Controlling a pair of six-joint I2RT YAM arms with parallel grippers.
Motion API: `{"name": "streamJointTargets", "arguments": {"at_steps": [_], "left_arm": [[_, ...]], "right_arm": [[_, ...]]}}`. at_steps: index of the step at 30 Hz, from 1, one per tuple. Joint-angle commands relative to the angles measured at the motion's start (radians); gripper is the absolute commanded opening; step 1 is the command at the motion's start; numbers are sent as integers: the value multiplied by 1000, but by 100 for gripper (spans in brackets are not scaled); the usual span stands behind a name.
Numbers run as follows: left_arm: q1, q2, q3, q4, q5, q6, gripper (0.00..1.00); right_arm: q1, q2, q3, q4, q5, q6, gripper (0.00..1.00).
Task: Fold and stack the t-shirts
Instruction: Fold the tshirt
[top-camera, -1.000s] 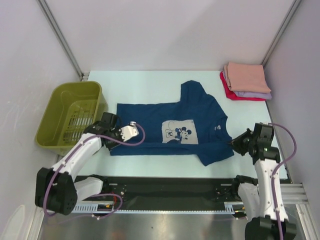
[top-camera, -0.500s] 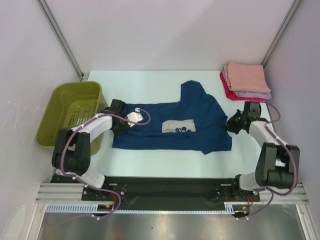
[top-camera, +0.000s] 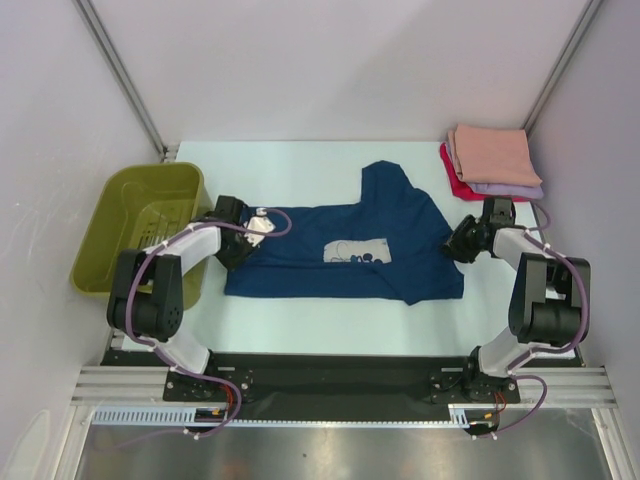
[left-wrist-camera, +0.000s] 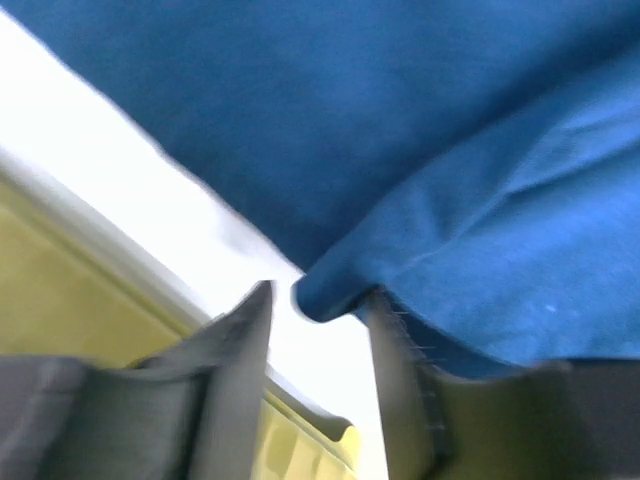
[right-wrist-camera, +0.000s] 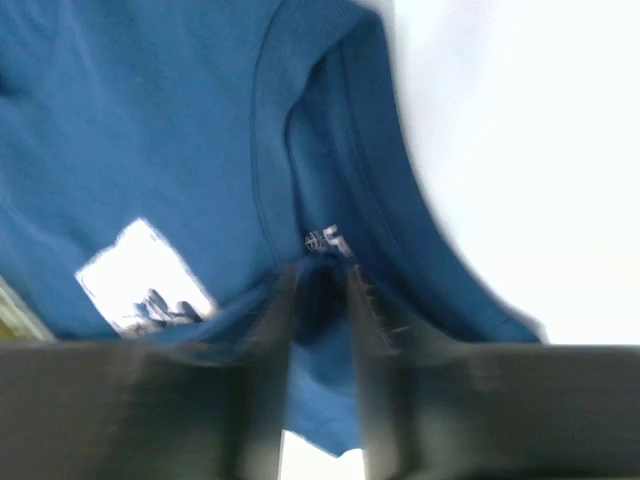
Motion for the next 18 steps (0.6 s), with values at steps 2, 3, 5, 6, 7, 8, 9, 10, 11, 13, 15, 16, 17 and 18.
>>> {"name": "streamJointTargets", "arguments": {"at_steps": [2,3,5,6,7,8,9,10,11,13,15,16,17,18], "left_arm": [[44,-35,54,86,-60,-127,52],[60,-43,75,105,-62,-155,55],[72,-57,109,115,-69,-190,56],[77,-60,118,118,-74,-198,56],[77,-64,124,122,-88,-204,56],[77,-66,131,122,-91,-213,56],[77,-72,138,120,-88,-231,55],[75,-78,138,119,-71,-238,55],[72,-98,134,114,-59,-250,53],[57,-129,114,70,13,-229,45],[11,-214,35,44,123,-137,41],[-7,-250,1,31,150,-91,41],[-27,-305,-70,19,180,-4,41],[-64,-331,-105,8,174,29,44]], "right_arm": [[3,22,87,17,44,-70,48],[3,18,104,-22,64,-83,51],[1,-13,136,-63,136,-116,53],[-1,-27,142,-105,161,-124,54],[-10,-46,145,-132,187,-126,55],[-16,-65,135,-155,230,-124,55],[-28,-111,124,-197,245,-110,55],[-40,-137,104,-213,253,-97,54],[-63,-164,55,-236,253,-84,53],[-73,-264,-6,-245,243,-46,50],[-70,-354,-95,-259,226,-3,46],[-68,-382,-121,-264,209,12,45],[-63,-402,-151,-265,200,28,44],[-59,-418,-196,-261,192,38,44]]}}
